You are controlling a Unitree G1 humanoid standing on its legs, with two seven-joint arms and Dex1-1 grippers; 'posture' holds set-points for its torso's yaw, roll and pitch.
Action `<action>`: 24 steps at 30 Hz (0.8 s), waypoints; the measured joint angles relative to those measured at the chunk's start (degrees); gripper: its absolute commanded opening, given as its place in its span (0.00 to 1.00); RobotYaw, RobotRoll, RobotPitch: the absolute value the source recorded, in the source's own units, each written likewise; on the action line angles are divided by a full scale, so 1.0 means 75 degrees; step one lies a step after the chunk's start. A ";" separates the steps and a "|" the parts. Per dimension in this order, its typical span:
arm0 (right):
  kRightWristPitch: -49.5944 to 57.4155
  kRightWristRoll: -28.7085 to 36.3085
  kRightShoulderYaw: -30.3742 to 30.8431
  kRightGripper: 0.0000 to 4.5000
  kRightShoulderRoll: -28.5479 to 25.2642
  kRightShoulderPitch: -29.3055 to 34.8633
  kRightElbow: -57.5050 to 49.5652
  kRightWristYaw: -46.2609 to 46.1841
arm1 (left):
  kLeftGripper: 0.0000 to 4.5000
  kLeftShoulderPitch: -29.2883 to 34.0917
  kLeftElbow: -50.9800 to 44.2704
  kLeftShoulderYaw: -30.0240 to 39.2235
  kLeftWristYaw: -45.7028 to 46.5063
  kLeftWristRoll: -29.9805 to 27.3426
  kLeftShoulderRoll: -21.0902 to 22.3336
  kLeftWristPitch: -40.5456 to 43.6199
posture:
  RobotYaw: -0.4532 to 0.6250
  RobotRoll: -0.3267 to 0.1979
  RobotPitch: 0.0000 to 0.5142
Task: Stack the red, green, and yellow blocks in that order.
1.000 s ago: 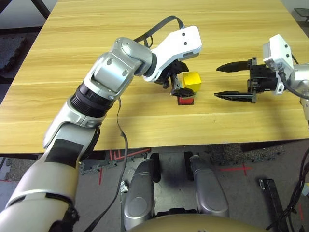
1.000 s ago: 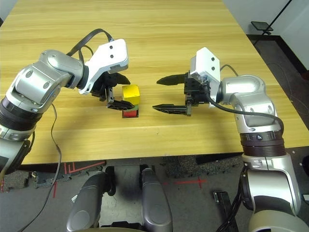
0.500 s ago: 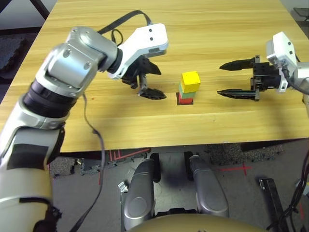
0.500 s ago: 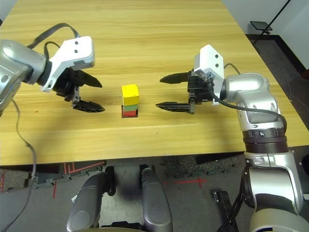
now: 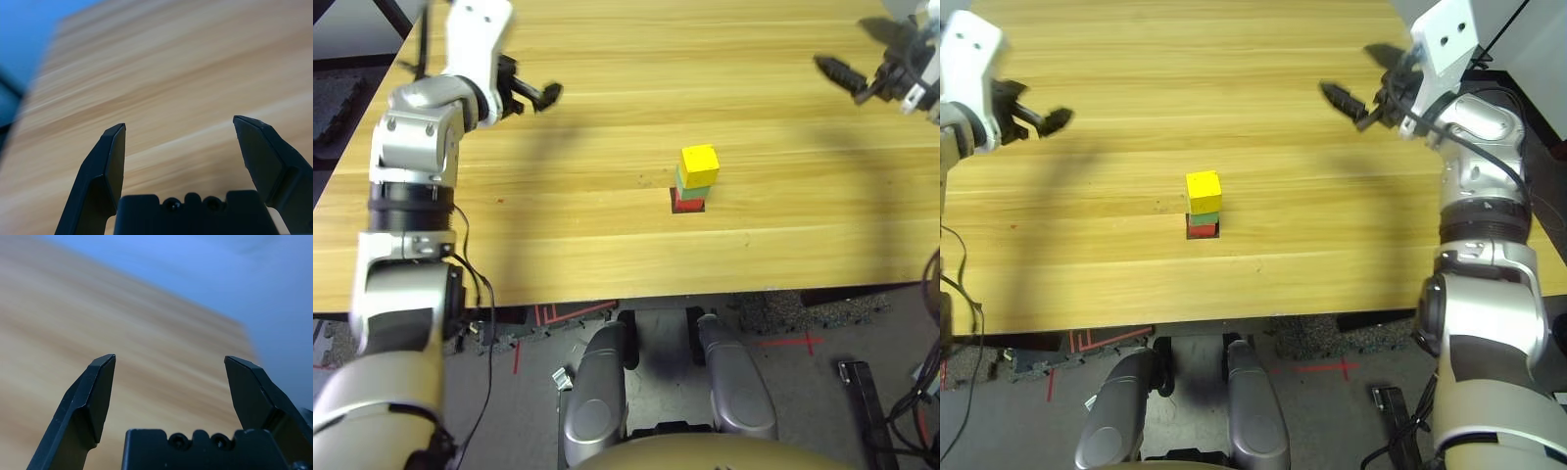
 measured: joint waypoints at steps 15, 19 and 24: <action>-0.0443 0.0147 -0.1158 1.00 0.0761 0.2437 -0.1302 -0.3346 | 1.00 0.3076 -0.3419 0.0519 0.2714 0.0793 -0.2000 -0.0767 | 0.69 0.82 0.60; -0.0174 0.0300 -0.1250 1.00 0.0829 0.2742 -0.1777 -0.3412 | 1.00 0.3117 -0.3416 0.0439 0.2715 0.0793 -0.2098 -0.0767 | 0.68 0.82 0.61; 0.0123 0.0320 -0.1261 1.00 0.1031 0.3060 -0.2405 -0.3481 | 1.00 0.3427 -0.3436 0.0370 0.2712 0.0818 -0.2127 -0.0767 | 0.67 0.82 0.63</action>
